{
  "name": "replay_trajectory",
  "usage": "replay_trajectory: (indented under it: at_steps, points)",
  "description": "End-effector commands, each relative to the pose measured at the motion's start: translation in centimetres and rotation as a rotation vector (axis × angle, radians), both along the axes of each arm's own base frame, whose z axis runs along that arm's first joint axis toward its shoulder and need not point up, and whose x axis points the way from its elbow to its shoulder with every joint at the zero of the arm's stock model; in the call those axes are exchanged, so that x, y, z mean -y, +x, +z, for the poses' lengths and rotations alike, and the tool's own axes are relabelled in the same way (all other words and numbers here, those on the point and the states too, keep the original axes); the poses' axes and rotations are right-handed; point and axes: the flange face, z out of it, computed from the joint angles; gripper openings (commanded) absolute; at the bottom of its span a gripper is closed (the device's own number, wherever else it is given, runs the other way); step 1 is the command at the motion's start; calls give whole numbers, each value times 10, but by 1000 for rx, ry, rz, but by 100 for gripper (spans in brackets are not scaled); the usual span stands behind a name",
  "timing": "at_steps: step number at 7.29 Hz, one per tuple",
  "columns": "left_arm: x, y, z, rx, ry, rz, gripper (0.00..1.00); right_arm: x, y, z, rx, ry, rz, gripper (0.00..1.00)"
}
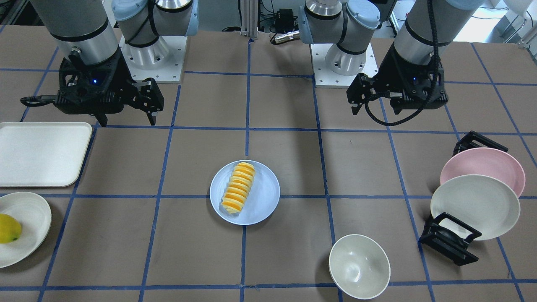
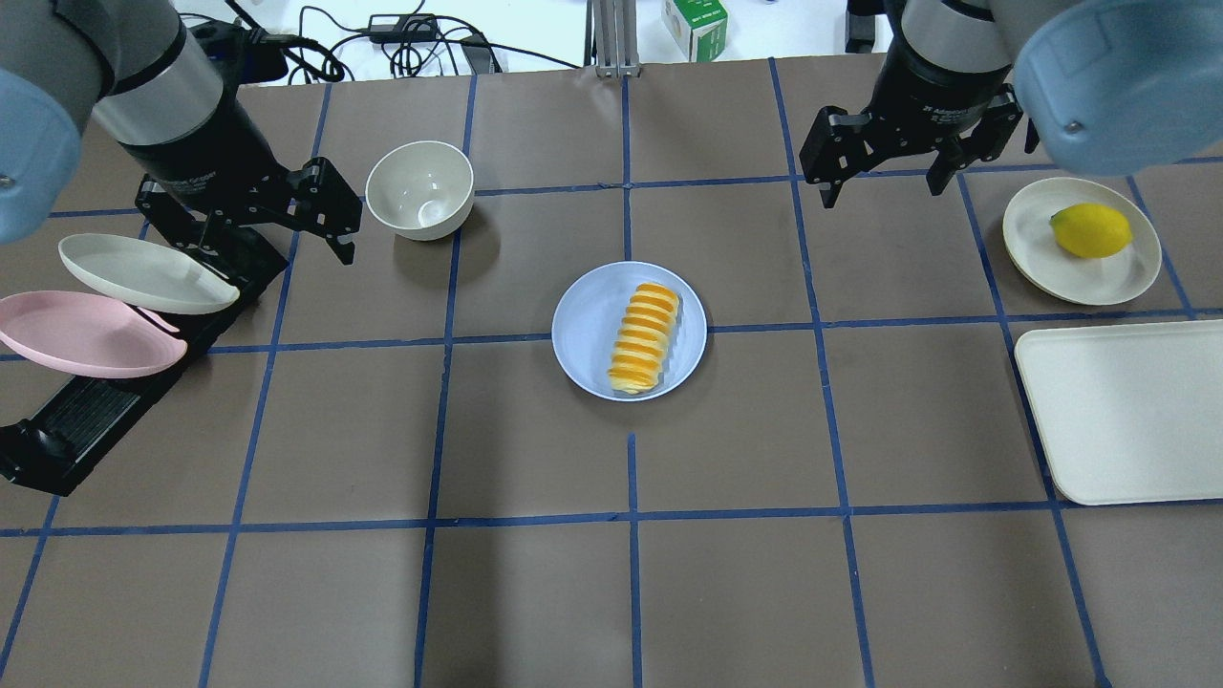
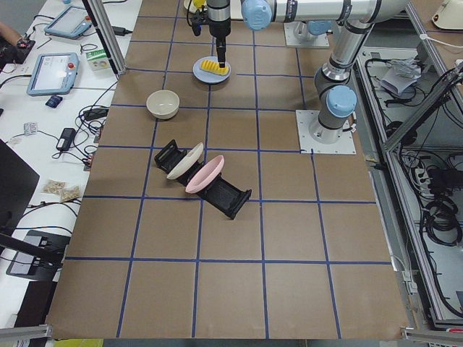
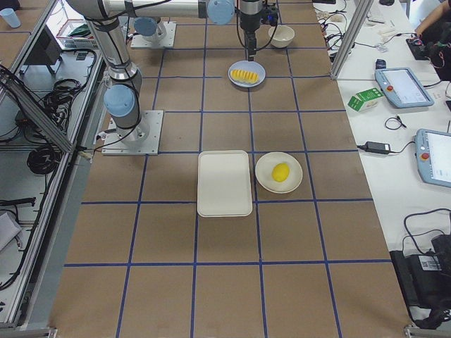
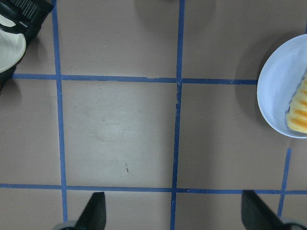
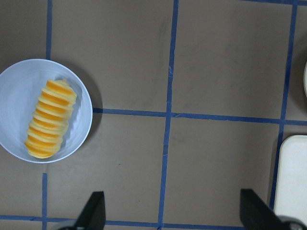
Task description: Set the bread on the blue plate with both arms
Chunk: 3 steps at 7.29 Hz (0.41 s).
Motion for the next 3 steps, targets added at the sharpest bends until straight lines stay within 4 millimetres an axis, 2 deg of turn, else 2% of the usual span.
replay_trajectory:
  at_steps: [1, 3]
  points:
    - [-1, 0, 1, 3, -1, 0, 100, 1, 0, 5, 11, -9, -2, 100]
    - [0, 0, -2, 1, 5, 0, 100, 2, -1, 6, 11, -9, -5, 100]
